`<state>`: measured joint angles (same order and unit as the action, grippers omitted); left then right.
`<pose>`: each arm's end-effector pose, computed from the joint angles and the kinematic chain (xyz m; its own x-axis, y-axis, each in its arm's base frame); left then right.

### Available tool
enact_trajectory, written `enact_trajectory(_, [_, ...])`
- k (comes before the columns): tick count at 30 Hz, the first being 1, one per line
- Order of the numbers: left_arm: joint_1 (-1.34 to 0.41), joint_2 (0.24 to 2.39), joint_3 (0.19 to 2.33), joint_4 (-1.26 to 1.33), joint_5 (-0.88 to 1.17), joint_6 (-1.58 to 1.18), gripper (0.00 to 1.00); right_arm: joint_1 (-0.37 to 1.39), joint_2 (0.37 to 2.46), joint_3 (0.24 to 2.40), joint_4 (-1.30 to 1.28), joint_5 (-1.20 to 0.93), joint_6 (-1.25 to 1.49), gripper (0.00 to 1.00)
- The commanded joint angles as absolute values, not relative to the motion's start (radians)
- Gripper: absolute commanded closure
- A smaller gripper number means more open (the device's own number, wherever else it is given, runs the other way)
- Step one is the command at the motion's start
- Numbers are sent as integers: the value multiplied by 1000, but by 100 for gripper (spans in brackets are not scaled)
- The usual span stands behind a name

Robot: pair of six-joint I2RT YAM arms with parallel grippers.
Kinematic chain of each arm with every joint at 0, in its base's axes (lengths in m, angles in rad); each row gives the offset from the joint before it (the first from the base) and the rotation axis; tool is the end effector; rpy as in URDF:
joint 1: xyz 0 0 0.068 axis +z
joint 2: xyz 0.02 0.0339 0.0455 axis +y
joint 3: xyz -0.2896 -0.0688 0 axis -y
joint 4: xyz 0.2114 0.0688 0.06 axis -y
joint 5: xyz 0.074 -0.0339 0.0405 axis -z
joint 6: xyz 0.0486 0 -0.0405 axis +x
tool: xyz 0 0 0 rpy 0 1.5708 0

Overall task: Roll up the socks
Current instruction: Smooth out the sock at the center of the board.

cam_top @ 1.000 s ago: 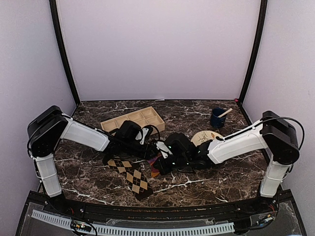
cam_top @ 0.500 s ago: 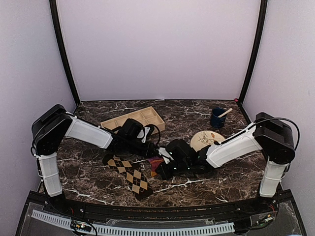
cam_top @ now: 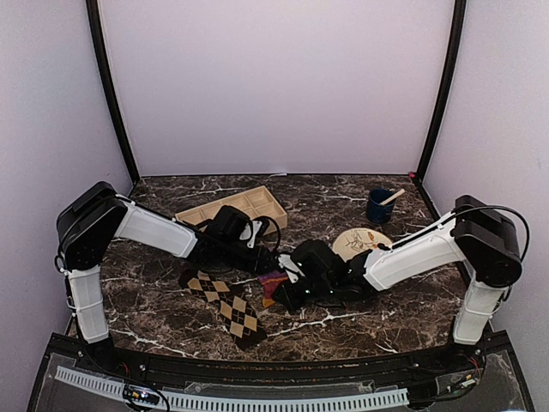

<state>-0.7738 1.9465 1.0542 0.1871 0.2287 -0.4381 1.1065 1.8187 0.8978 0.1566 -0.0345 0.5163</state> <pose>0.2770 -0.2861 0.1773 -0.7610 0.1659 -0.6272 0.5315 0.7138 -0.4561 0.1576 0.3184 0.1774 -0.7161 -0.3282 -0.6160 -0.6338 0.6753 0.3771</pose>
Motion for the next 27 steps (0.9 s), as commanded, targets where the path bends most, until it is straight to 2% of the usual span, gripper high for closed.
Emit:
enact_trajectory(1, [-758,1977,1028,113,232,-435,55,1114,1764,942,152,2,508,84])
enact_trajectory(8, [-740,1977,1009,136,287,-448,57,1115,1820,985,159,8,492,84])
enact_trajectory(13, [-732,1980,1002,146,313,-454,60,1104,1867,993,211,14,486,88])
enact_trajectory(17, [-728,1985,1000,148,326,-457,61,1086,1906,990,239,-5,501,97])
enact_trajectory(27, [-719,1991,1004,147,334,-460,61,1082,1957,971,200,-42,565,100])
